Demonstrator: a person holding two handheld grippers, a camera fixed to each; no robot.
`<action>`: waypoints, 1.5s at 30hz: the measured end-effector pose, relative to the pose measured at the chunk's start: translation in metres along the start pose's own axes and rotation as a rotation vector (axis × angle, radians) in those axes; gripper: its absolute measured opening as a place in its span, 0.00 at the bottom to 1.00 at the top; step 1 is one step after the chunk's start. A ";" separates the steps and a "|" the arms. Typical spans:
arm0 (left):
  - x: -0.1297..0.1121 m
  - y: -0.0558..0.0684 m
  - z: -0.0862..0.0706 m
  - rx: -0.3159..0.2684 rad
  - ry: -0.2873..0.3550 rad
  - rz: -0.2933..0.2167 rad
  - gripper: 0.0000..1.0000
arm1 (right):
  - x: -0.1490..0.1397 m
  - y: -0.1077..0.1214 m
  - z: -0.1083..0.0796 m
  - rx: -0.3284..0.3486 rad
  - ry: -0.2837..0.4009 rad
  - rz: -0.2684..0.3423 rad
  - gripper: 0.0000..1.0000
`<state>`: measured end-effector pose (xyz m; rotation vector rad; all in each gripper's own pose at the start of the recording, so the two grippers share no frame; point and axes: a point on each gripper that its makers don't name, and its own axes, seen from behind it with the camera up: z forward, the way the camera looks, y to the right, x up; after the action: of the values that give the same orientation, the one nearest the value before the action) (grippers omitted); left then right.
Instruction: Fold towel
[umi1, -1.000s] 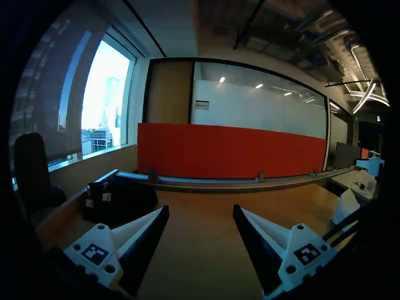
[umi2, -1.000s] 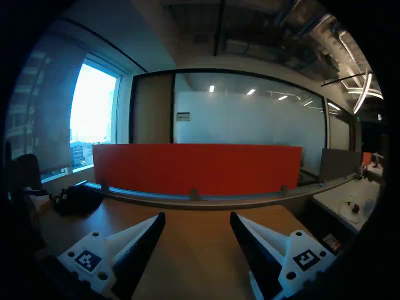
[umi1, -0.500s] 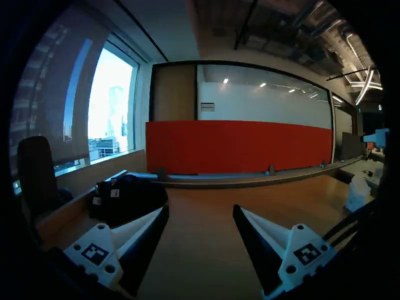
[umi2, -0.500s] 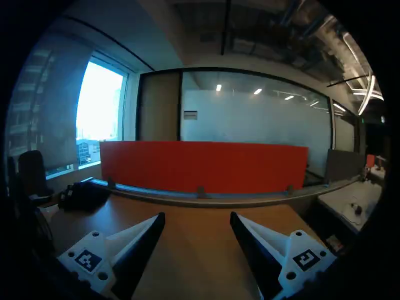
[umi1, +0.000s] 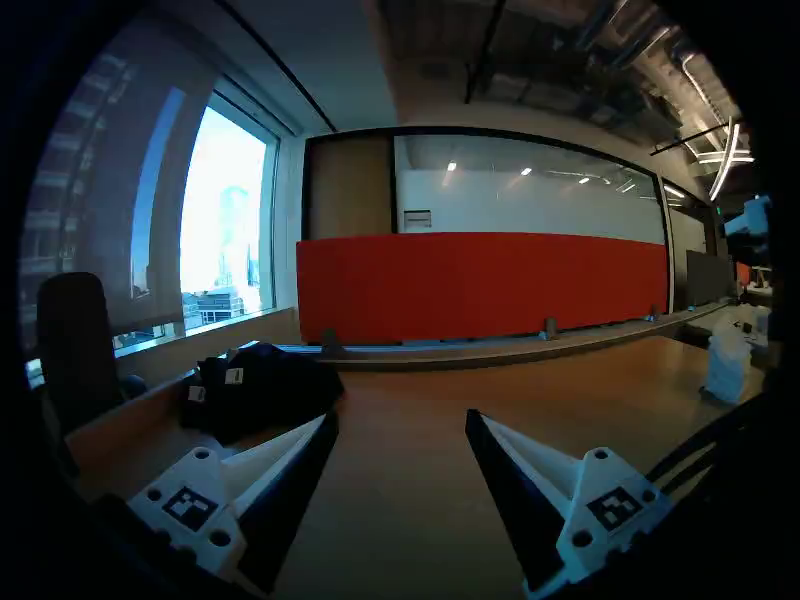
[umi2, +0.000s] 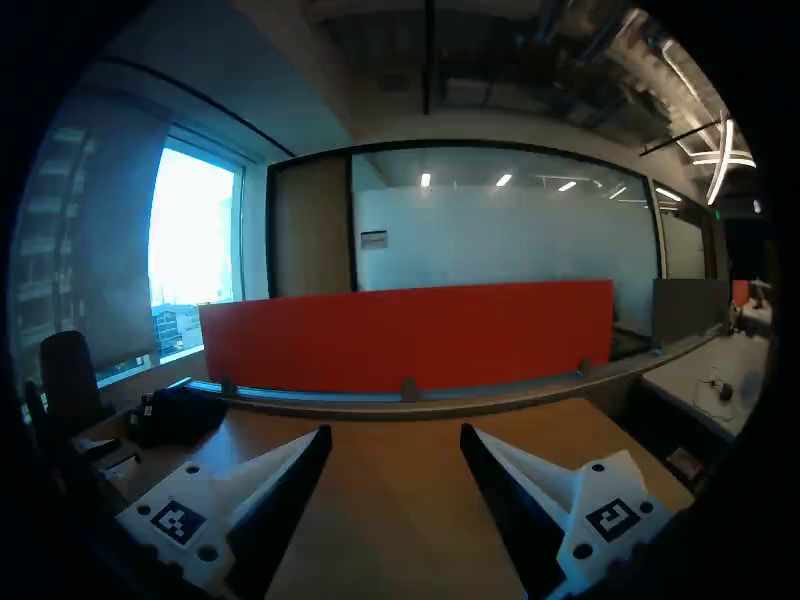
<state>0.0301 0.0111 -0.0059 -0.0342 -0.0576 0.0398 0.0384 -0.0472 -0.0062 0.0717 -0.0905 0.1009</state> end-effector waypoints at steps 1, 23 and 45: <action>-0.003 0.000 0.001 -0.002 0.003 0.002 0.94 | -0.002 -0.001 0.000 0.002 0.002 -0.003 0.99; -0.040 -0.006 0.005 -0.001 0.050 -0.024 0.94 | -0.021 -0.011 0.007 0.032 0.021 -0.045 0.99; -0.040 -0.005 0.003 -0.007 0.059 -0.031 0.95 | -0.026 0.004 0.007 0.007 0.040 -0.060 0.99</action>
<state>-0.0093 0.0050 -0.0046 -0.0411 0.0003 0.0074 0.0119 -0.0460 -0.0015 0.0794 -0.0479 0.0426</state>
